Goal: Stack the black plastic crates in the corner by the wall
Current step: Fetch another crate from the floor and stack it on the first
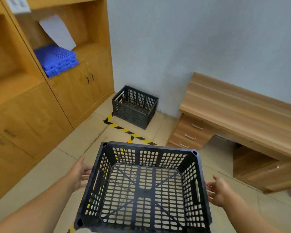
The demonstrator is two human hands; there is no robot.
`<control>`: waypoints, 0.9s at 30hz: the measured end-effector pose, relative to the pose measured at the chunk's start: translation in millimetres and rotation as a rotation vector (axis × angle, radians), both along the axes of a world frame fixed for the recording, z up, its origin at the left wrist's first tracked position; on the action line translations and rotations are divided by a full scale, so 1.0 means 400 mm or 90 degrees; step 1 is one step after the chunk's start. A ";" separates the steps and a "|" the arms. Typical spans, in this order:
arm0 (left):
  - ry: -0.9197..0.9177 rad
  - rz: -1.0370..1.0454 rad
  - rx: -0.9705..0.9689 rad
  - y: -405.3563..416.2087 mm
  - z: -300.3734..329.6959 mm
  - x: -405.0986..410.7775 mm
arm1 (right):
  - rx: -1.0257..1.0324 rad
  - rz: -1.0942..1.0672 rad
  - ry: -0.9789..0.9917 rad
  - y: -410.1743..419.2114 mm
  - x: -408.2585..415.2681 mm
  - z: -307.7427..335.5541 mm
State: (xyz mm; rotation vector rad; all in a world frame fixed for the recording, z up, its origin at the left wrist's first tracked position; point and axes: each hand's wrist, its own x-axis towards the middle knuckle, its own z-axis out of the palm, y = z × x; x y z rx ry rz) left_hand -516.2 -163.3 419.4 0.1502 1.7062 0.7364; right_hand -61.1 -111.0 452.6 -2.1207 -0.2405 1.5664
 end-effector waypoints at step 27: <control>0.040 0.195 -0.005 0.754 0.029 -0.297 | -0.032 0.141 0.130 1.028 -0.378 0.005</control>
